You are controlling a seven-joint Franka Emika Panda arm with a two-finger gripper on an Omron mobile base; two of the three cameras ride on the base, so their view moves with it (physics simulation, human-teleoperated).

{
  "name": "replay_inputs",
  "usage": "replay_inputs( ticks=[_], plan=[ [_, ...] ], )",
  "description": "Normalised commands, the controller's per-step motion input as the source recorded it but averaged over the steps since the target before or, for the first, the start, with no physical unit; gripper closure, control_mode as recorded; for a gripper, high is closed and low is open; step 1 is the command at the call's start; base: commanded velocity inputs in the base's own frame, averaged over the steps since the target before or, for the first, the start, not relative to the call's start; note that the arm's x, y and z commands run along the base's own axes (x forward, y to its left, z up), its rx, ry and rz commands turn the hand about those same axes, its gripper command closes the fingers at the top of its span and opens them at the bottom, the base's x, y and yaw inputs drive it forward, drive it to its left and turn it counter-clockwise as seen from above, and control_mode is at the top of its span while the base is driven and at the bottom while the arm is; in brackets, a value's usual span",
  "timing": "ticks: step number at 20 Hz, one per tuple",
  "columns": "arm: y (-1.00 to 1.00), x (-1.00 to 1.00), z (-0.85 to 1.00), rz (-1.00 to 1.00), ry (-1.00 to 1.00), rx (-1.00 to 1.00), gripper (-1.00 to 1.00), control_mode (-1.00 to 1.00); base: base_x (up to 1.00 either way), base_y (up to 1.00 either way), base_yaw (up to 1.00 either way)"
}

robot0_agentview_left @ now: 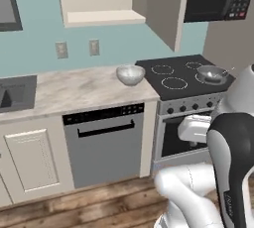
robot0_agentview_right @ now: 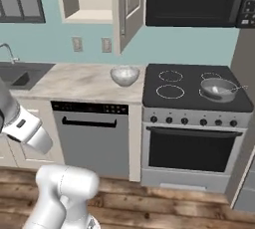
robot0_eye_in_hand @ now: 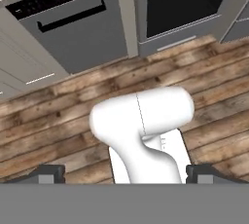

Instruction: Open the cabinet and move the ladle to the pot. Then close the cabinet.

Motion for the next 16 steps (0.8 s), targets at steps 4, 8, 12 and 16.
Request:
replay_inputs(
  ticks=[4, 8, 12, 16],
  plan=[
    [0.00, 0.00, 0.00, 0.00, 0.00, 0.00, -1.00, 1.00, 0.94, 0.46, 0.12],
    [0.00, 0.00, 0.00, 0.00, 0.00, 0.00, -1.00, 1.00, 0.92, 0.19, 0.14],
    [0.00, 0.00, 0.00, 0.00, 0.00, 0.00, -1.00, 1.00, 0.79, 0.01, 0.16],
    [0.00, 0.00, 0.00, 0.00, 0.00, 0.00, -1.00, 1.00, 0.66, 0.03, 0.22]
  ],
)
